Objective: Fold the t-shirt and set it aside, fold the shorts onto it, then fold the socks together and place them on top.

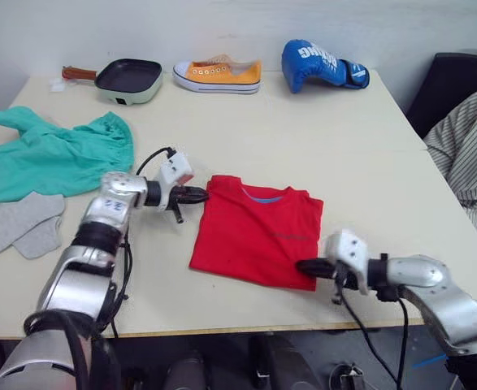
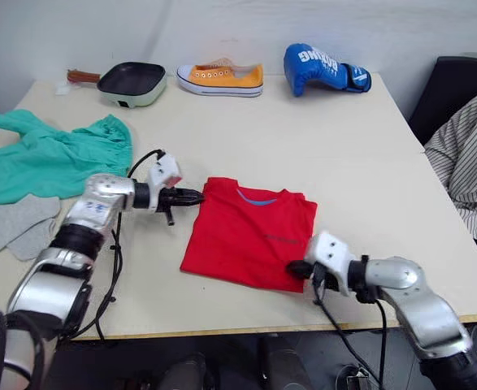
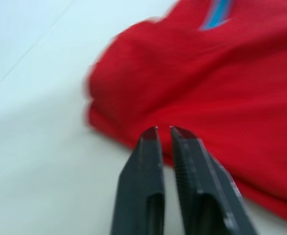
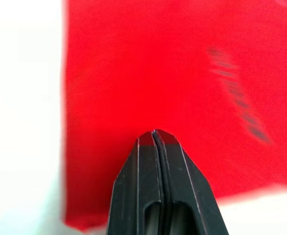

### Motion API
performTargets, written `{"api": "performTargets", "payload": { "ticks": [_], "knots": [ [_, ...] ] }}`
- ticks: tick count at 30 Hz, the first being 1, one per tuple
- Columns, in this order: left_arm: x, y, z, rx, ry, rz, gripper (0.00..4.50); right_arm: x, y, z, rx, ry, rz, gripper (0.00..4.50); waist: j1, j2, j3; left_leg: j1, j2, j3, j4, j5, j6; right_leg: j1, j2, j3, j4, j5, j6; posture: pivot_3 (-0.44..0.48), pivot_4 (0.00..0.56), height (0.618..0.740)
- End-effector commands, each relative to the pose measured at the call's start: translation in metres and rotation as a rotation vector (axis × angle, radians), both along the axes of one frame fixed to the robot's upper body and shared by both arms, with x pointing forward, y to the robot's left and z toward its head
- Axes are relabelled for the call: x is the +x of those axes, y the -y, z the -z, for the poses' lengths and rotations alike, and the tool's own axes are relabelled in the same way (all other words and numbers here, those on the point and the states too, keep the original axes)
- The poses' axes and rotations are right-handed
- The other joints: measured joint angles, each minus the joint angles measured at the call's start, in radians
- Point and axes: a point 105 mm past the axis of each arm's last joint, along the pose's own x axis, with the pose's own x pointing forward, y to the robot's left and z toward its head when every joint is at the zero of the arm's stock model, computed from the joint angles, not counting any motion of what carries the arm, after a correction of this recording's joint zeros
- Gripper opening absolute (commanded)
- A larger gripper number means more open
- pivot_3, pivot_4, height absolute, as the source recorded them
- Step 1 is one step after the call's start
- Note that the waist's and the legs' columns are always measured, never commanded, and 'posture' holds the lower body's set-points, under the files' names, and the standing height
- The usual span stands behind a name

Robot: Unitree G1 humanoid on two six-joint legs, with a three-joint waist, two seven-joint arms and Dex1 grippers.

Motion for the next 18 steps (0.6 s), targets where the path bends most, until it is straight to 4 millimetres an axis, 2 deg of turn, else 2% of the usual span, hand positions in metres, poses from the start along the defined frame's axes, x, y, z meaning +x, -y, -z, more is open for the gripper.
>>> {"api": "performTargets", "payload": {
  "ticks": [1,2,3,6,8,10,13,18],
  "knots": [
    [-0.031,-0.006,-0.029,-0.015,0.06,0.143,1.58,-0.012,0.021,-0.02,0.116,-0.143,0.069,0.36,0.002,0.001,0.0,0.0,0.0,0.0,0.0,0.0,0.0,0.0,0.0,0.0,0.0,0.0,0.0,0.0,0.15,0.74],
    [-0.041,-0.006,-0.033,-0.031,0.044,0.168,1.89,-0.015,0.027,-0.022,0.138,-0.192,0.091,0.58,0.002,0.001,0.0,0.0,0.0,0.0,0.0,0.0,0.0,0.0,0.0,0.0,0.0,0.0,0.0,0.0,0.15,0.74],
    [-0.058,-0.005,-0.042,-0.08,0.007,0.225,2.21,-0.017,0.035,-0.024,0.192,-0.261,0.135,0.92,0.002,0.001,0.0,0.0,0.0,-0.001,0.0,0.0,0.0,0.001,0.0,0.0,0.0,0.0,0.0,0.0,0.15,0.74],
    [-0.096,0.007,-0.062,-0.149,-0.049,0.335,3.18,-0.012,0.05,-0.023,0.336,-0.405,0.249,1.99,0.001,0.0,0.001,0.0,0.0,-0.001,0.0,0.0,0.0,0.001,-0.001,0.0,0.0,0.0,0.0,0.0,0.15,0.74],
    [-0.106,0.015,-0.064,-0.141,-0.044,0.355,3.76,-0.007,0.049,-0.016,0.381,-0.473,0.281,2.64,0.005,0.0,0.001,0.0,-0.001,-0.002,0.001,0.0,0.001,0.003,-0.001,0.0,-0.001,0.0,0.0,0.0,0.15,0.74],
    [-0.111,0.021,-0.065,-0.141,-0.017,0.361,4.37,-0.003,0.038,-0.008,0.419,-0.545,0.268,3.33,0.003,0.0,0.0,0.001,-0.002,-0.003,0.001,0.0,0.001,0.004,-0.001,0.0,-0.001,0.0,0.001,0.0,0.15,0.74],
    [-0.112,0.027,-0.067,-0.166,0.005,0.352,4.5,0.002,0.015,0.0,0.45,-0.62,0.219,4.37,0.001,0.0,0.0,0.001,-0.001,-0.003,0.0,0.0,0.001,0.004,0.0,0.001,-0.001,0.0,0.001,0.0,0.15,0.74],
    [-0.116,0.036,-0.072,-0.185,0.043,0.365,4.5,0.019,-0.021,0.01,0.452,-0.666,0.166,4.45,-0.025,-0.001,0.0,0.001,-0.001,-0.003,-0.001,0.0,0.0,0.003,0.001,0.001,-0.001,0.0,0.001,0.0,0.15,0.74]
  ]
}}
